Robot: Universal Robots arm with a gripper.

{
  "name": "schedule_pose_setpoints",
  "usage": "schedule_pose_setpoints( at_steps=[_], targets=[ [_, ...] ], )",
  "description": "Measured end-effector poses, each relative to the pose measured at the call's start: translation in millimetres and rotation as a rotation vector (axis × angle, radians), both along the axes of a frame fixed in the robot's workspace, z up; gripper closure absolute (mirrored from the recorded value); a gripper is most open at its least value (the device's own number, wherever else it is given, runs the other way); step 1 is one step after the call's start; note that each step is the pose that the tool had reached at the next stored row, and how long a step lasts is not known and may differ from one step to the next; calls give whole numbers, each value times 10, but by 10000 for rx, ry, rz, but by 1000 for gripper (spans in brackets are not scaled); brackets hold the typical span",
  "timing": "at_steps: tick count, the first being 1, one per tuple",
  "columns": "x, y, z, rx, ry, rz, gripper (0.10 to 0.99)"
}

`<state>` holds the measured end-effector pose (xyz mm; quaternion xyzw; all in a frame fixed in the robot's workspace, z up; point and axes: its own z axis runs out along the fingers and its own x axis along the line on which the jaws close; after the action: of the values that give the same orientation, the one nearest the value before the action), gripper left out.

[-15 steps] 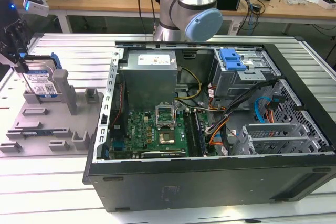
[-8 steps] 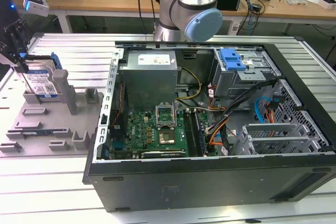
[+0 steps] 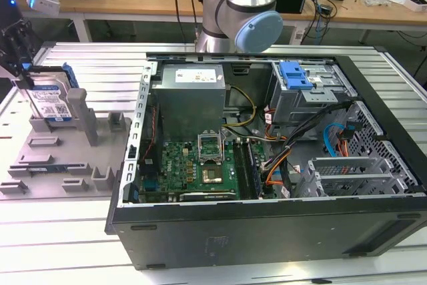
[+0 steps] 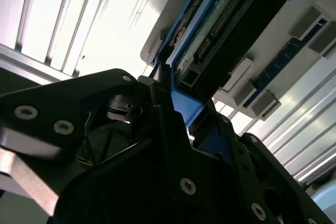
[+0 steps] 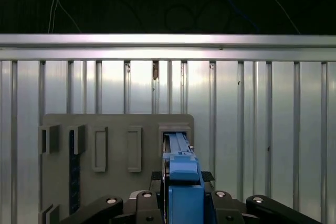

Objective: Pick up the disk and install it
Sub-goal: 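Pick up the disk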

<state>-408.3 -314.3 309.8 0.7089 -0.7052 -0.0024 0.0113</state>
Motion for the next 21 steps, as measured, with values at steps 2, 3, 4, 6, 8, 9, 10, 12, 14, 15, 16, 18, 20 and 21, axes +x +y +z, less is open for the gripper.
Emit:
schedule_pose_setpoints(
  at_steps=[2,3,4,6,8,9,10,12,14,15,16,18,20,21],
  targets=[
    [0,0,45,0,-1,0,718],
    [0,0,61,0,0,0,718],
    [0,0,88,0,0,0,718],
    [0,0,123,0,-1,0,718],
    [0,0,164,0,-1,0,718],
    [0,0,181,0,-1,1,718],
    [0,0,200,0,-1,0,718],
    [0,-1,235,0,0,0,718],
    [0,-1,285,0,-1,1,718],
    [0,-1,309,0,-1,0,718],
    [0,-1,338,-1,0,0,718],
    [2,-1,393,0,0,1,718],
    [2,-1,439,0,0,1,718],
    [3,-1,471,0,0,0,718]
  ],
)
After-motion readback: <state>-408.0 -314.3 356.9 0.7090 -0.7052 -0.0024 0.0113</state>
